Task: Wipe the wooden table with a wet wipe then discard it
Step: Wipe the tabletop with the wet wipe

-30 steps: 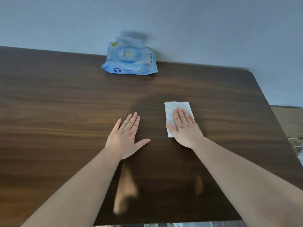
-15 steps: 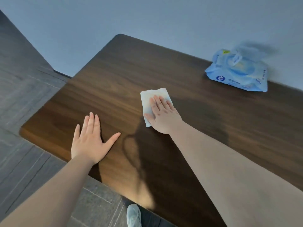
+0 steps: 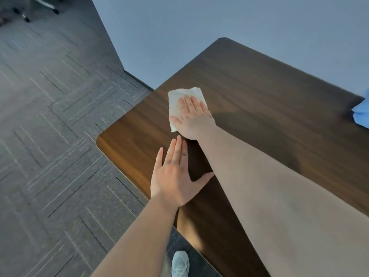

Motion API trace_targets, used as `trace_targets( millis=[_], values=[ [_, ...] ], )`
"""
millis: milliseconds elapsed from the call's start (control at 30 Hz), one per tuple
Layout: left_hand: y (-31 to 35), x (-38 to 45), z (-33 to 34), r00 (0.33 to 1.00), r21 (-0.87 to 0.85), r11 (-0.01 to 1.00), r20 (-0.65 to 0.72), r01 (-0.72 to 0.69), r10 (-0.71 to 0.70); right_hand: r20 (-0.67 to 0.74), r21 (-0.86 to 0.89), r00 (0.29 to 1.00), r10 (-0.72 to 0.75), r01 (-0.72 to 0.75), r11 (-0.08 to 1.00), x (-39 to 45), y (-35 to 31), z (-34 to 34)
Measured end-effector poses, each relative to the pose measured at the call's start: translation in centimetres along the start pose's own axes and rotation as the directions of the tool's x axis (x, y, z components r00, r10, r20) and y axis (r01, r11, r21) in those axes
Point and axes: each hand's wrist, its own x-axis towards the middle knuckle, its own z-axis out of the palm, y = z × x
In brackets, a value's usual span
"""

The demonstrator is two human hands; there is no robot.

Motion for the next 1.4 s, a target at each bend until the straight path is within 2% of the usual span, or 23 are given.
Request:
trace_targets(
  millis=[267, 533, 667, 733, 833, 933, 1033, 1133, 1267, 1400],
  values=[
    [0.0, -0.1, 0.2, 1.0, -0.005, 1.0, -0.016, -0.008, 0.008, -0.019, -0.012, 1.0, 0.011, -0.012, 1.0, 0.5, -0.7, -0.1],
    [0.3, -0.6, -0.2, 0.999, -0.09, 0.996, -0.038, 0.02, -0.023, 0.048, 0.105, 0.999, -0.011, 0.006, 0.994, -4.5, 0.3, 0.2],
    [0.5, -1.3, -0.5, 0.996, -0.034, 0.996, 0.043, 0.08, -0.079, 0.042, 0.166, 0.997, 0.062, -0.068, 0.984, -8.7, 1.0, 0.5],
    [0.5, -1.9, -0.6, 0.997, 0.018, 1.0, 0.08, 0.015, -0.016, 0.045, 0.175, 0.993, 0.105, -0.111, 0.978, -11.1, 1.7, 0.8],
    [0.8, -2.9, -0.7, 0.978, 0.108, 0.979, 0.135, -0.172, 0.157, 0.069, 0.169, 0.982, 0.179, -0.188, 0.967, -15.5, 3.3, 1.2],
    [2.4, -3.6, -0.7, 0.953, 0.079, 0.958, 0.154, -0.276, 0.262, 0.082, 0.192, 0.957, 0.28, -0.291, 0.937, -20.8, 5.1, 1.6],
    [5.2, -4.7, 0.1, 0.918, 0.083, 0.923, 0.172, -0.375, 0.358, 0.071, 0.205, 0.913, 0.403, -0.408, 0.889, -26.6, 7.3, 2.2],
    [9.1, -6.1, 1.3, 0.857, 0.104, 0.864, 0.231, -0.493, 0.461, 0.067, 0.207, 0.835, 0.546, -0.547, 0.812, -33.0, 11.0, 3.1],
    [16.0, -8.0, 2.5, 0.765, 0.101, 0.776, 0.289, -0.623, 0.576, 0.069, 0.186, 0.694, 0.717, -0.715, 0.674, -42.7, 16.5, 4.5],
    [22.6, -10.1, 3.9, 0.645, 0.067, 0.664, 0.325, -0.745, 0.691, 0.097, 0.178, 0.52, 0.849, -0.848, 0.499, -52.0, 20.7, 5.4]
  ],
)
